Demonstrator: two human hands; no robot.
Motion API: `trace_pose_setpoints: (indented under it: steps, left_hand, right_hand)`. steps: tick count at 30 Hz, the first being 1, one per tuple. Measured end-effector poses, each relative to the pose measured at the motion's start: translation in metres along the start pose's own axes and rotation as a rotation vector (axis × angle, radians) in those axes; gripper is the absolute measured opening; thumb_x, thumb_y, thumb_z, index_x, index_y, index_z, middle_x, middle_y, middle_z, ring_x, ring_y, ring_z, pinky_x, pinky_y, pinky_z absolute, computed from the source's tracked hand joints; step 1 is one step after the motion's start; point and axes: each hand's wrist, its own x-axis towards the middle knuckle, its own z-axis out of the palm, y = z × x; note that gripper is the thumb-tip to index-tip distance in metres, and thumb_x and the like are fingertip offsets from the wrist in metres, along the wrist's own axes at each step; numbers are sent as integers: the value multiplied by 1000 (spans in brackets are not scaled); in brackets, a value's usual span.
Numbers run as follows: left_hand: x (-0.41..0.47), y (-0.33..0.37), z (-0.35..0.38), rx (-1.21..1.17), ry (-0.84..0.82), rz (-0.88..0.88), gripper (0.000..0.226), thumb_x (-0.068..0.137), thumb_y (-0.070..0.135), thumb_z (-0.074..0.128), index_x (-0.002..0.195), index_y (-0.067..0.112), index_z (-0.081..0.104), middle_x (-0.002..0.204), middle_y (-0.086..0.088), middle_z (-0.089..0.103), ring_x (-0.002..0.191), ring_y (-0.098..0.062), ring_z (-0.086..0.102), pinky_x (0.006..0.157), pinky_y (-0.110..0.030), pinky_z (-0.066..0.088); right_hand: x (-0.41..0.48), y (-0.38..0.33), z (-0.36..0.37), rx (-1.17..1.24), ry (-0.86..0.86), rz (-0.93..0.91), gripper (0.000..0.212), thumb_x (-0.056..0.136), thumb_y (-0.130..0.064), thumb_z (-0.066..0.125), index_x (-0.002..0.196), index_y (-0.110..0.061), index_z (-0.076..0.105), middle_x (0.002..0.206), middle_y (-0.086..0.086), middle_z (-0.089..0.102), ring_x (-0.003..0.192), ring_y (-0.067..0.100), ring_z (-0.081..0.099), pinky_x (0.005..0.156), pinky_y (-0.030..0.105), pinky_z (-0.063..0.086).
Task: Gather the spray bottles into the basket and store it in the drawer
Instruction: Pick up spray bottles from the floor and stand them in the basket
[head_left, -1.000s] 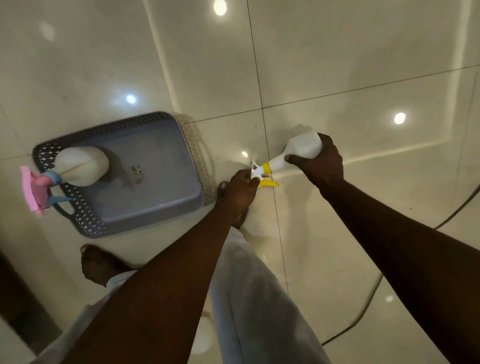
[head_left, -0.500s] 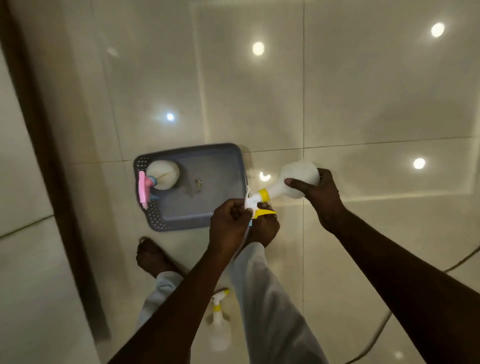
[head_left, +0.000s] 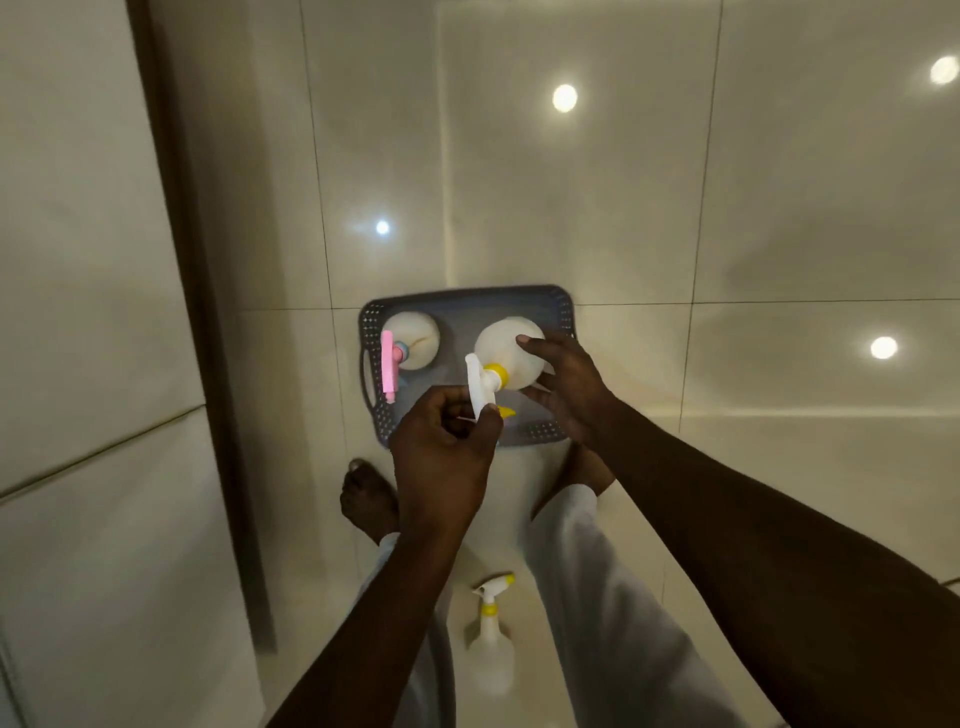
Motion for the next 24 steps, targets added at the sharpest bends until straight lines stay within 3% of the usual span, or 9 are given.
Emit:
trace_pose_setpoints:
  steps: [4, 8, 14, 20, 24]
  left_hand:
    - [23, -6, 0, 37, 16, 53, 14, 87, 23, 83, 98, 22, 75, 79, 22, 68, 71, 7, 69, 66, -3, 49]
    - [47, -16, 8, 93, 16, 121, 17, 86, 24, 81, 102, 19, 76, 79, 25, 64, 73, 7, 66, 67, -2, 48]
    - [74, -34, 23, 131, 35, 138, 23, 85, 25, 82, 104, 14, 76, 85, 16, 66, 68, 9, 60, 65, 2, 43]
    - [89, -43, 37, 139, 32, 111, 27, 84, 27, 82, 107, 14, 74, 91, 11, 70, 74, 0, 66, 67, -6, 48]
    - [94, -41, 41, 156, 56, 130, 31, 84, 28, 82, 110, 14, 74, 98, 2, 78, 81, -6, 70, 67, -10, 48]
  right_hand:
    - [15, 17, 24, -2, -32, 69, 48, 95, -31, 74, 140, -22, 60, 139, 13, 67, 125, 36, 67, 109, 50, 55]
    - [34, 24, 37, 19, -8, 72, 47, 100, -27, 68, 143, -13, 58, 141, 19, 65, 129, 41, 64, 114, 54, 50]
    - [65, 22, 46, -26, 11, 69, 45, 101, -23, 62, 144, -9, 57, 141, 21, 64, 130, 40, 63, 113, 55, 51]
    - [81, 18, 47, -104, 20, 59, 42, 102, -23, 59, 143, -12, 59, 137, 18, 68, 128, 39, 65, 111, 50, 54]
    - [82, 16, 47, -101, 13, 60, 43, 103, -25, 57, 145, -14, 58, 137, 17, 69, 125, 37, 67, 101, 44, 58]
